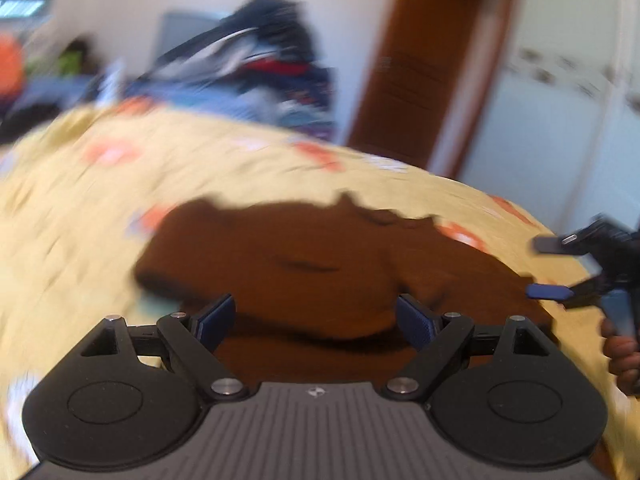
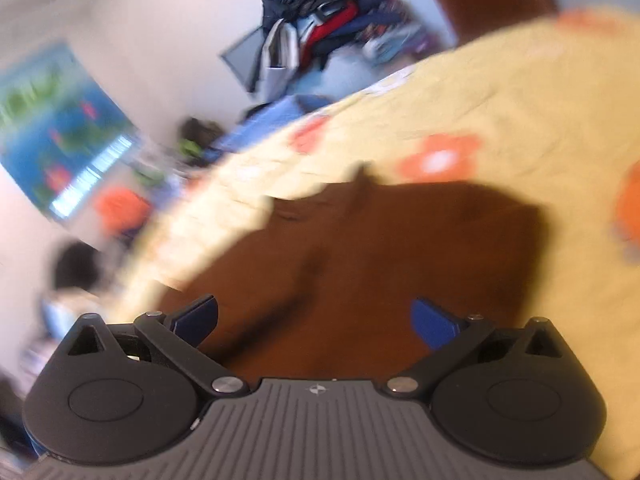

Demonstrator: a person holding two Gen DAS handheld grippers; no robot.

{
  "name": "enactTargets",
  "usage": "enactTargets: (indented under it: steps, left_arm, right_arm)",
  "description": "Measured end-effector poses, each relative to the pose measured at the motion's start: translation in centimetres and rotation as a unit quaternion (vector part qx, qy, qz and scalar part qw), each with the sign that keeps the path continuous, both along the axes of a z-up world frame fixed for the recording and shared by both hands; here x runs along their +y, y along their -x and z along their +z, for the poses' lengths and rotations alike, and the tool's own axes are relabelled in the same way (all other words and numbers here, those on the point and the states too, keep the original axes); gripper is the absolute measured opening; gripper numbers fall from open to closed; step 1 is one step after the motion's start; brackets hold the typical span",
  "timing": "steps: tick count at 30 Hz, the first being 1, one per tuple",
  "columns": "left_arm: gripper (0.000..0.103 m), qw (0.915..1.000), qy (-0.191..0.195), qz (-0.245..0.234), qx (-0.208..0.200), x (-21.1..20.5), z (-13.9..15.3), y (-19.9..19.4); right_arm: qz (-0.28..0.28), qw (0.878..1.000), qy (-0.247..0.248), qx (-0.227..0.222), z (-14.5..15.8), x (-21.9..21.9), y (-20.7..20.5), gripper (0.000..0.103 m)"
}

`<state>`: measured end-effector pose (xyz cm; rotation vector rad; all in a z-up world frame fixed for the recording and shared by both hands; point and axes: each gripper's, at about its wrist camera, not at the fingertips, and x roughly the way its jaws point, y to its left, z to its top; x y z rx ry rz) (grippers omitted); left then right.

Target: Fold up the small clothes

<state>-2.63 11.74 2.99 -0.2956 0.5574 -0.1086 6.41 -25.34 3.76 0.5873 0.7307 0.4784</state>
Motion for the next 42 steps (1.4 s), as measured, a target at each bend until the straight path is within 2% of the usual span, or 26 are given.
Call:
enactTargets:
  steps: [1, 3, 4, 5, 7, 8, 9, 11, 12, 13, 14, 16, 18, 20, 22, 23, 25, 28, 29, 31, 33, 34, 36, 38, 42]
  left_arm:
    - [0.088, 0.9999, 0.008, 0.014, 0.003, 0.5, -0.8, 0.2]
    - [0.088, 0.9993, -0.017, 0.032, 0.000, 0.8, -2.3, 0.7]
    - [0.087, 0.9987, -0.034, 0.038, 0.006, 0.3, -3.4, 1.0]
    - [0.087, 0.9986, -0.022, 0.039, 0.029, 0.7, -3.7, 0.7]
    - [0.088, 0.9985, 0.000, 0.054, 0.005, 1.4, -3.5, 1.1]
    - [0.088, 0.9982, 0.010, 0.059, 0.012, 1.8, -3.7, 1.1]
    - [0.088, 0.9979, 0.019, 0.060, 0.014, 2.0, -3.9, 1.0]
    - [0.088, 0.9975, 0.033, 0.063, 0.008, 2.1, -4.0, 1.0]
    - [0.088, 0.9973, 0.035, 0.064, 0.007, 2.3, -4.0, 1.2]
    - [0.088, 0.9973, 0.035, 0.065, 0.006, 1.9, -4.0, 1.0]
    - [0.088, 0.9972, 0.035, 0.065, 0.005, 1.8, -4.0, 0.8]
    - [0.088, 0.9971, 0.038, 0.066, 0.004, 1.8, -4.0, 0.9]
    - [0.088, 0.9969, 0.043, 0.066, 0.003, 1.9, -4.1, 0.9]
    - [0.088, 0.9967, 0.048, 0.066, 0.002, 2.0, -4.1, 0.9]
    - [0.088, 0.9964, 0.051, 0.067, 0.000, 2.1, -4.1, 1.1]
    - [0.088, 0.9963, 0.053, 0.068, -0.001, 2.1, -4.0, 1.1]
    - [0.088, 0.9958, 0.059, 0.069, -0.003, 2.2, -4.0, 1.2]
    - [0.088, 0.9952, 0.067, 0.071, -0.004, 2.3, -4.1, 1.3]
    - [0.089, 0.9952, 0.069, 0.070, -0.004, 2.3, -4.1, 1.2]
    - [0.091, 0.9953, 0.068, 0.068, -0.003, 2.2, -4.1, 1.1]
    - [0.091, 0.9959, 0.061, 0.067, 0.000, 2.0, -4.0, 1.0]
    - [0.091, 0.9961, 0.057, 0.067, 0.000, 1.9, -3.9, 1.0]
    - [0.091, 0.9961, 0.051, 0.071, 0.001, 1.8, -3.9, 1.1]
    - [0.091, 0.9955, 0.051, 0.080, 0.005, 1.9, -3.9, 1.1]
    - [0.091, 0.9951, 0.055, 0.082, 0.007, 2.0, -3.9, 1.1]
  right_arm:
    - [0.009, 1.000, -0.016, 0.016, 0.3, 0.9, -1.0, 0.103]
    - [0.027, 0.999, -0.008, 0.036, 1.0, 3.4, -3.3, 0.100]
    - [0.038, 0.998, 0.021, 0.039, 1.3, 5.1, -4.6, 0.099]
    - [0.048, 0.996, 0.058, 0.042, 1.7, 6.9, -5.7, 0.094]
    - [0.078, 0.988, 0.117, 0.055, 1.8, 10.7, -7.9, 0.084]
    - [0.097, 0.984, 0.139, 0.061, 1.7, 12.5, -8.7, 0.074]
    - [0.109, 0.978, 0.169, 0.064, 1.5, 14.3, -9.5, 0.062]
    - [0.118, 0.959, 0.249, 0.073, 0.5, 17.2, -11.0, 0.053]
    - [0.115, 0.948, 0.287, 0.076, -0.2, 18.4, -11.5, 0.053]
    - [0.111, 0.942, 0.309, 0.064, -0.4, 19.1, -11.6, 0.053]
    - [0.111, 0.939, 0.320, 0.061, -0.5, 19.7, -11.7, 0.051]
    - [0.106, 0.937, 0.327, 0.054, -0.3, 19.6, -11.3, 0.040]
    - [0.099, 0.938, 0.329, 0.043, -0.4, 18.7, -10.9, 0.022]
    - [0.087, 0.955, 0.282, 0.042, 0.2, 16.3, -10.6, 0.014]
    - [0.071, 0.977, 0.202, 0.017, 1.4, 12.7, -8.8, 0.014]
    - [0.060, 0.983, 0.171, 0.005, 2.1, 10.9, -7.6, 0.013]
    - [0.033, 0.992, 0.124, -0.020, 3.4, 6.9, -4.5, 0.013]
    - [-0.010, 0.996, 0.083, -0.009, 3.0, 1.1, -0.6, 0.015]
    - [-0.015, 0.997, 0.071, 0.013, 2.1, -0.5, 0.0, 0.022]
    - [-0.026, 0.996, 0.062, 0.065, 0.0, -2.5, 0.3, 0.026]
    - [-0.033, 0.993, 0.031, 0.107, -1.6, -3.7, 0.1, 0.058]
    - [-0.037, 0.993, 0.000, 0.112, -2.0, -4.1, 0.3, 0.062]
    - [-0.039, 0.993, -0.044, 0.101, -2.2, -4.4, 0.5, 0.064]
    - [-0.036, 0.992, -0.044, 0.110, -2.1, -4.1, -0.2, 0.064]
    - [-0.018, 0.991, 0.017, 0.133, -2.3, -1.8, -1.9, 0.063]
